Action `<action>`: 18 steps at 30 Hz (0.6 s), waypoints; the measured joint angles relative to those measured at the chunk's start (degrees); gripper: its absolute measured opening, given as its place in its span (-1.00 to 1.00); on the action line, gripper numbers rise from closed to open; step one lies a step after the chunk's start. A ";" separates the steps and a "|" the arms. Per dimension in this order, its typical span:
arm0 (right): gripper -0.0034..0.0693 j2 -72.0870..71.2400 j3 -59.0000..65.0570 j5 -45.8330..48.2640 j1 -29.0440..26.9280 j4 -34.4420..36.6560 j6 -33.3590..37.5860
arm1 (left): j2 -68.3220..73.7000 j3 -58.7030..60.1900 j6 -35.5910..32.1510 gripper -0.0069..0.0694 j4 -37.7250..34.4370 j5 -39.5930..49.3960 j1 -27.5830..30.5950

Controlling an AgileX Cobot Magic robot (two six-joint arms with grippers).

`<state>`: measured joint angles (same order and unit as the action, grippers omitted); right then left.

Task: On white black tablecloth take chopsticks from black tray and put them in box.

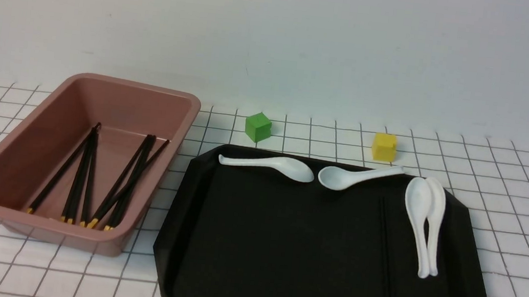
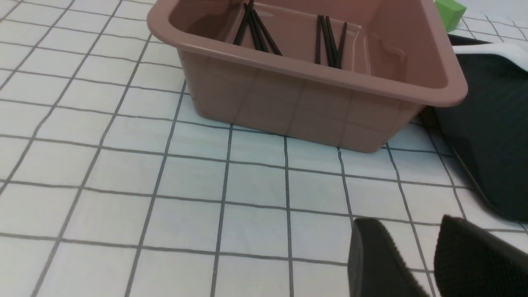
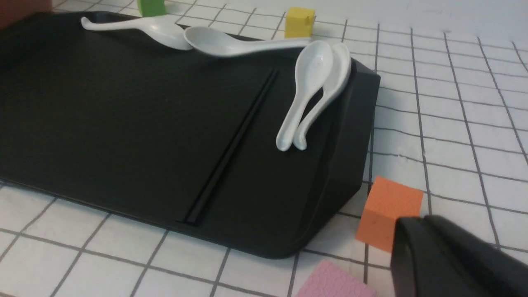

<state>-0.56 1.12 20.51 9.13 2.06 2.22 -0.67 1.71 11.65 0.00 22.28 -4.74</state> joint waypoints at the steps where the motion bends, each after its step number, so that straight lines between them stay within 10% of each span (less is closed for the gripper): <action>1: -0.80 0.00 0.00 0.13 0.00 0.01 0.00 | 0.00 0.00 0.00 -0.19 0.00 0.00 0.00; 18: -0.72 0.00 -0.05 0.25 0.00 0.01 0.00 | 0.00 0.00 -0.04 -0.19 0.00 0.00 0.00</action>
<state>-0.56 1.07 20.75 9.13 2.06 2.22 -0.67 1.71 11.61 0.00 22.28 -4.74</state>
